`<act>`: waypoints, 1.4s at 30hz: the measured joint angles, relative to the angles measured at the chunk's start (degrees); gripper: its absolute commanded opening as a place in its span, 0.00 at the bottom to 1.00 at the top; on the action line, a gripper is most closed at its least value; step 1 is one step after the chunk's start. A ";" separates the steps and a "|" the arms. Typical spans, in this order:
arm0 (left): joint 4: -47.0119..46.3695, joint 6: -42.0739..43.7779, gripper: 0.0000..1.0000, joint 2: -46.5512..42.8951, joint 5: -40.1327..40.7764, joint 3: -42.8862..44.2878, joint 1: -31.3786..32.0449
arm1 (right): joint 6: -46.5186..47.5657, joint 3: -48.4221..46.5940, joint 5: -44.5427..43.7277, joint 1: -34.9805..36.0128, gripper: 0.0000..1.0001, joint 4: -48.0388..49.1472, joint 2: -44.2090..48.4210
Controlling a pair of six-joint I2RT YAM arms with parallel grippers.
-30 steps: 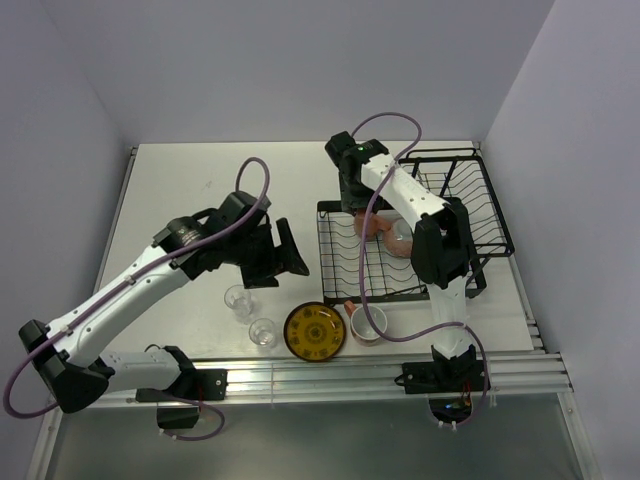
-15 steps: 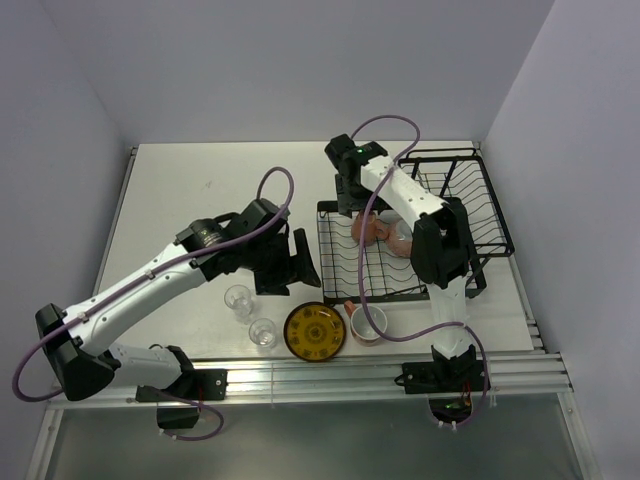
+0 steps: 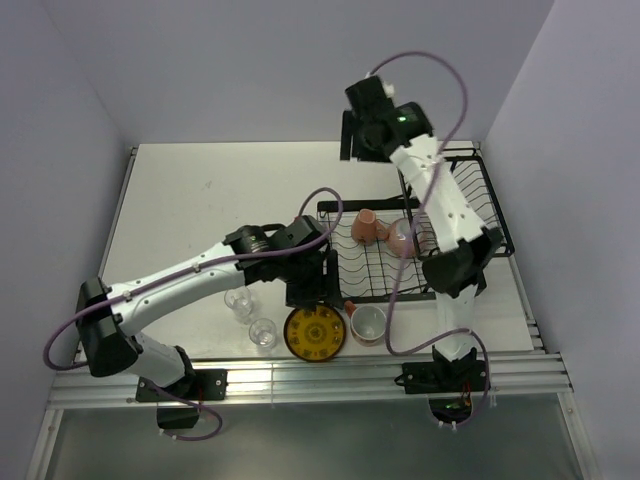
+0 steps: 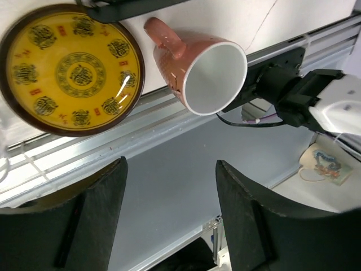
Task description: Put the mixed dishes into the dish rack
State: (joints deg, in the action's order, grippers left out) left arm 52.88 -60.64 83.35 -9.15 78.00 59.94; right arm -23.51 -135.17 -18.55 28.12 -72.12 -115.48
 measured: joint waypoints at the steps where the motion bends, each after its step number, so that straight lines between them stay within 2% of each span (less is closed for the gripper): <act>1: -0.17 0.00 0.67 1.01 0.00 0.28 0.59 | -0.13 -2.45 0.22 0.00 0.75 0.17 2.05; 3: -0.42 0.00 0.65 3.41 -0.02 1.05 1.66 | -0.68 -2.95 0.74 0.02 0.75 0.37 8.39; 8: -1.79 0.00 0.64 10.16 -0.02 3.23 4.26 | -1.75 5.99 2.73 0.02 0.74 1.44 29.22; 13: -3.15 0.31 0.64 15.52 -0.04 3.76 5.92 | -2.21 7.78 3.52 0.02 0.74 0.90 38.86; 19: -4.17 1.36 0.60 20.59 0.02 4.07 6.03 | -2.16 9.29 3.56 0.02 0.74 -0.50 41.90; 21: -4.17 1.55 0.43 22.14 0.04 4.59 6.08 | -2.14 10.47 3.58 0.02 0.74 -0.94 42.03; 23: -4.31 2.08 0.33 23.61 0.26 5.70 6.08 | -2.12 11.13 3.58 0.02 0.74 -1.62 41.94; 25: -4.70 2.75 0.29 24.74 0.28 6.60 6.08 | -1.92 11.13 3.56 0.02 0.74 -2.19 41.90; 26: -4.83 2.95 0.19 25.09 0.37 6.95 6.10 | -1.86 11.13 3.54 0.02 0.74 -2.27 41.99; 29: -4.22 3.85 0.00 25.79 1.25 8.02 6.12 | -1.42 11.13 3.39 0.02 0.74 -2.34 42.38; 38: 0.55 6.58 0.00 25.70 -0.02 16.20 5.38 | -0.76 7.56 5.27 0.02 0.74 -3.34 40.63; 42: -3.48 7.13 0.00 15.65 -8.00 13.88 -0.83 | -0.66 7.87 11.85 -0.04 0.74 -2.93 40.02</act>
State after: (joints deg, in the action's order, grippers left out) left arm 49.41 -53.52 99.00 -17.15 91.88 59.11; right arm -24.16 -127.31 -6.70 28.08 -75.05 -75.46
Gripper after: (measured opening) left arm 0.079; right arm 0.741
